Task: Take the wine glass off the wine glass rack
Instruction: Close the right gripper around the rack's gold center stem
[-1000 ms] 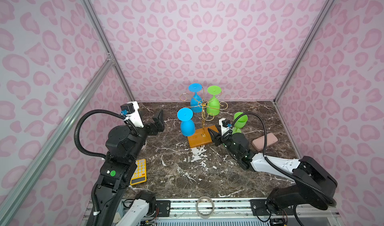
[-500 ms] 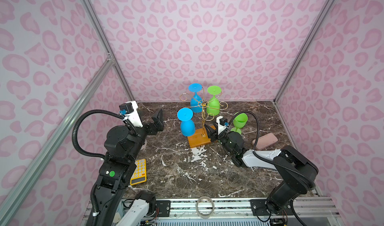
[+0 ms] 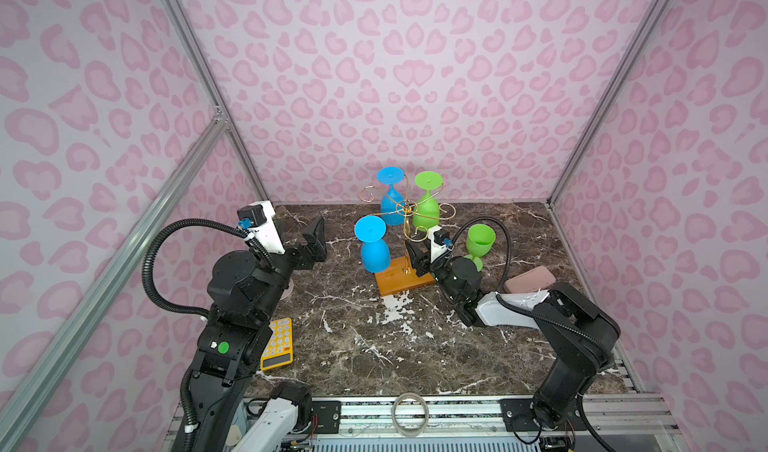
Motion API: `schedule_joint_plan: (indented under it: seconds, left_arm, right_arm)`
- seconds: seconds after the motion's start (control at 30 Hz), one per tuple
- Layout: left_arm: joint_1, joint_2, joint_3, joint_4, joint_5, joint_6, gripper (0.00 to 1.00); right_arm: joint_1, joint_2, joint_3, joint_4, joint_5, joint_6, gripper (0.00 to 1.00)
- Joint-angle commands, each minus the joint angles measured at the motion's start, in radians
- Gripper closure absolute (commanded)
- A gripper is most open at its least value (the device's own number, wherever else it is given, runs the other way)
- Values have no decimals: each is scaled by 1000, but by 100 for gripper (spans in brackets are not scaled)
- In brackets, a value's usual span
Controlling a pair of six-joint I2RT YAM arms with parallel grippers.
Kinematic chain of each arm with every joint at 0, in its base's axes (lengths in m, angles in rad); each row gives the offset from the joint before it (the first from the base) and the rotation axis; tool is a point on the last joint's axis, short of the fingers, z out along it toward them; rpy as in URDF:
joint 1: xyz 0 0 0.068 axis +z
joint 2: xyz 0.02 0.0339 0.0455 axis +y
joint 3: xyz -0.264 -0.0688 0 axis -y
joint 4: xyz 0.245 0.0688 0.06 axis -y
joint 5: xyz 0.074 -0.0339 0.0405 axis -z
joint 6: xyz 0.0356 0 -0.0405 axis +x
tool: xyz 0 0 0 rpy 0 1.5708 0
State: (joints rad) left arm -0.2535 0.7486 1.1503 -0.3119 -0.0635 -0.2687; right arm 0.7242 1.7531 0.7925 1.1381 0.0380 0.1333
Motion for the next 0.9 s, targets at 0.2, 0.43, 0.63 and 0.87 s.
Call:
schedule_joint_plan:
  seconds: [0.2, 0.43, 0.63, 0.87]
  left_arm:
    - [3, 1, 8, 22, 1, -9, 3]
    - [5, 4, 4, 26, 6, -12, 3]
    - [6, 15, -7, 28, 17, -22, 3]
    - [7, 41, 1, 16, 76, -74, 3]
  right_arm:
    - [3, 47, 62, -11, 60, -35, 47]
    - [6, 69, 87, -23, 55, -47, 49]
    - [8, 75, 101, -40, 61, -57, 57]
    - [7, 74, 102, -50, 57, -63, 69]
